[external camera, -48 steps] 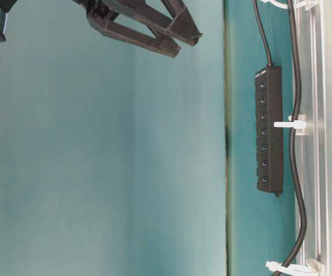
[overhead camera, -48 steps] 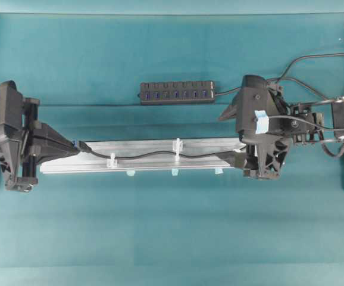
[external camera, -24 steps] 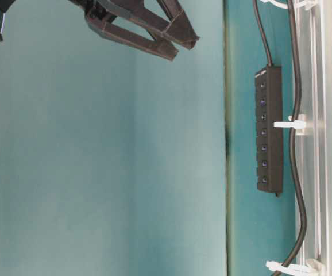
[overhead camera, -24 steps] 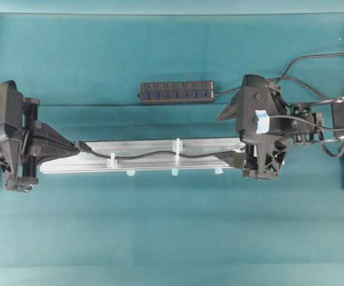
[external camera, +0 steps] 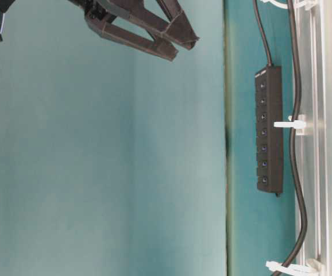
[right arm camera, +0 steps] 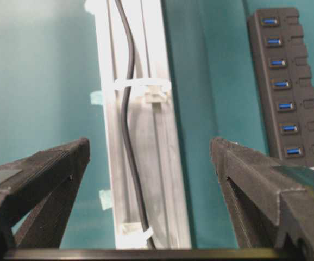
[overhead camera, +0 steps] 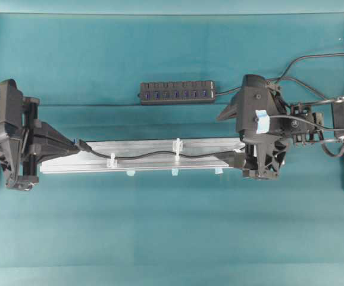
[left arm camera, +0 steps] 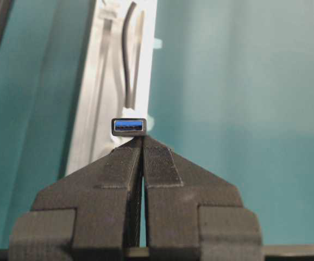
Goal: Pass the USB cable through three rings with both arms.
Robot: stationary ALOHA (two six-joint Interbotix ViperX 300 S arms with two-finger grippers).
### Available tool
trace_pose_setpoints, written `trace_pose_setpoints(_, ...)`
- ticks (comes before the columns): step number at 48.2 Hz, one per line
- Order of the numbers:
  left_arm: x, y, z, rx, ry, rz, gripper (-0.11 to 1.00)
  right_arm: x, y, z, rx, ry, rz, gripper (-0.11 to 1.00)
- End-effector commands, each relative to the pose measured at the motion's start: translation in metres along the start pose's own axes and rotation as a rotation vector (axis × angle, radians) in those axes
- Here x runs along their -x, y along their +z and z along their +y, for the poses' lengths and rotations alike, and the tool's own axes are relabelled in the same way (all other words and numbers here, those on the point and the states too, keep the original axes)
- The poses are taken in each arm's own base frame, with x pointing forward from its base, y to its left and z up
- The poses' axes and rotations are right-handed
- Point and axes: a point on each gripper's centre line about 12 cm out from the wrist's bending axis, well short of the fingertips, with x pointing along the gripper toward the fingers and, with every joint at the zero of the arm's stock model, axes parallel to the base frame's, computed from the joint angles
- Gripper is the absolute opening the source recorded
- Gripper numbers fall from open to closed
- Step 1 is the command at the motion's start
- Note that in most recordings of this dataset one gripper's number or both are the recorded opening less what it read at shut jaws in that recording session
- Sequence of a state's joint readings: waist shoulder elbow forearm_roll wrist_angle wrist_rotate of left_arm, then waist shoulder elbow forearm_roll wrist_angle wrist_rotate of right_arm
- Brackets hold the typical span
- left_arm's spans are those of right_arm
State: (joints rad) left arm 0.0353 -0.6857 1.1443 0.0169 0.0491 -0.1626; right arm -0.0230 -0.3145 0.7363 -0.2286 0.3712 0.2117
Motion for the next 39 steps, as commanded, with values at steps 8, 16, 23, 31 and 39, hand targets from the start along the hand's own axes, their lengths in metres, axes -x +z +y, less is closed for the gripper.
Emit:
trace_pose_setpoints(8, 0.0001, 0.0087, 0.0002, -0.002, 0.002, -0.024, 0.01, -0.0003, 0.0068, 0.0014, -0.011, 0.009, -0.038, 0.80)
trace_pose_setpoints(16, 0.0001, 0.0081, 0.0003, -0.002, 0.002, -0.022, 0.01, -0.0016, 0.0068, 0.0017, -0.013, 0.011, -0.039, 0.80)
trace_pose_setpoints(23, 0.0001, 0.0082, 0.0006, -0.001, 0.004, -0.022, 0.01, -0.0021, 0.0066, 0.0018, -0.012, 0.011, -0.037, 0.80)
trace_pose_setpoints(31, 0.0004, 0.0084, 0.0006, 0.001, 0.003, -0.024, 0.01, -0.0021, 0.0066, 0.0017, -0.011, 0.010, -0.037, 0.80)
trace_pose_setpoints(39, 0.0001, 0.0084, 0.0020, 0.004, 0.009, -0.023, 0.01, -0.0021, 0.0066, 0.0017, -0.011, 0.010, -0.037, 0.80)
